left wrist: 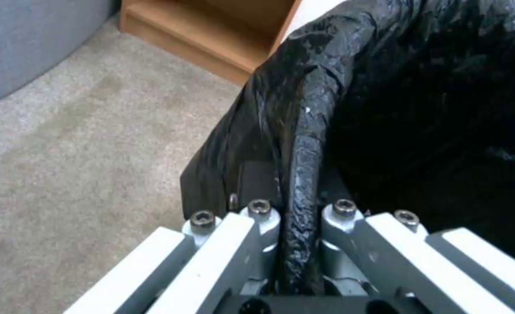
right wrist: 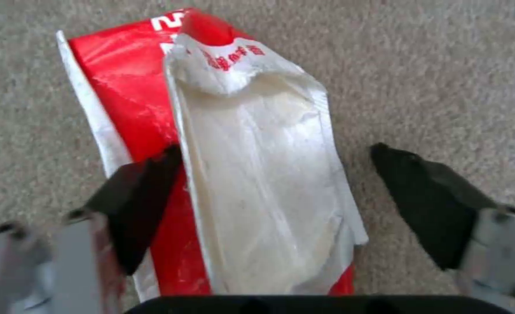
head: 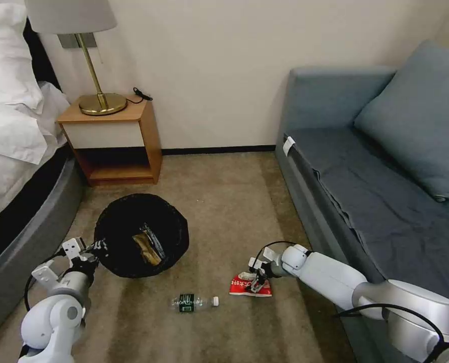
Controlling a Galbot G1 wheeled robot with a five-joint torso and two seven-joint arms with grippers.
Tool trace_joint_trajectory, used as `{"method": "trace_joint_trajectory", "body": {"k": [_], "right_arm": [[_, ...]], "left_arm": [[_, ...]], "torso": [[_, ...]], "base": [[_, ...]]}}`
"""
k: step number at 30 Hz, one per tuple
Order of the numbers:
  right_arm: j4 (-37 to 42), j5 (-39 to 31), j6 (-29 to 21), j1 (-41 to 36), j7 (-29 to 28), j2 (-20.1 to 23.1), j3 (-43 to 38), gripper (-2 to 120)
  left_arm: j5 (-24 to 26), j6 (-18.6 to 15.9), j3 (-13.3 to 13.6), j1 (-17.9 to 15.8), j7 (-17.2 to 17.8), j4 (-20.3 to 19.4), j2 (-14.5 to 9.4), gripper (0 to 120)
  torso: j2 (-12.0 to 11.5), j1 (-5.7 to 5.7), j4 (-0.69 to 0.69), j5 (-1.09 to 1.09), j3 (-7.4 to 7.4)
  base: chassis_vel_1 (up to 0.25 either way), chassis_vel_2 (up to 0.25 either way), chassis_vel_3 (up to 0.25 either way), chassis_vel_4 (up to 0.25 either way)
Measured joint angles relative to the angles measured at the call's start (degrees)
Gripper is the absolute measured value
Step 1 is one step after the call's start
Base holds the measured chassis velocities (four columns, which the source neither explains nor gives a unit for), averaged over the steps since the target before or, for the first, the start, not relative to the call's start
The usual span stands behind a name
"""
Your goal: Pick up the trash bin, then pick up the garbage on the floor and place it into the trash bin.
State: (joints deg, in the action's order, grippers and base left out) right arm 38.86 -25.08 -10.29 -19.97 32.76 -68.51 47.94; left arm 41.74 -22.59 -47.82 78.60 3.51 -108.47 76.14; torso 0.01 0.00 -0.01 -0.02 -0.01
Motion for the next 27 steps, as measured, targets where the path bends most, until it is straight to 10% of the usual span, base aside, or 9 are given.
{"method": "trace_joint_trajectory", "body": {"k": [27], "right_arm": [[5.77,-1.85,-2.46,-0.72,-6.77,3.82,-3.94,11]], "left_arm": [[-0.93,-0.15,0.25,-0.1,0.14,-0.44,0.43,3]], "torso": [[-0.03,0.0,0.0,0.02,0.02]], "base": [[0.0,0.0,0.0,0.0]]}}
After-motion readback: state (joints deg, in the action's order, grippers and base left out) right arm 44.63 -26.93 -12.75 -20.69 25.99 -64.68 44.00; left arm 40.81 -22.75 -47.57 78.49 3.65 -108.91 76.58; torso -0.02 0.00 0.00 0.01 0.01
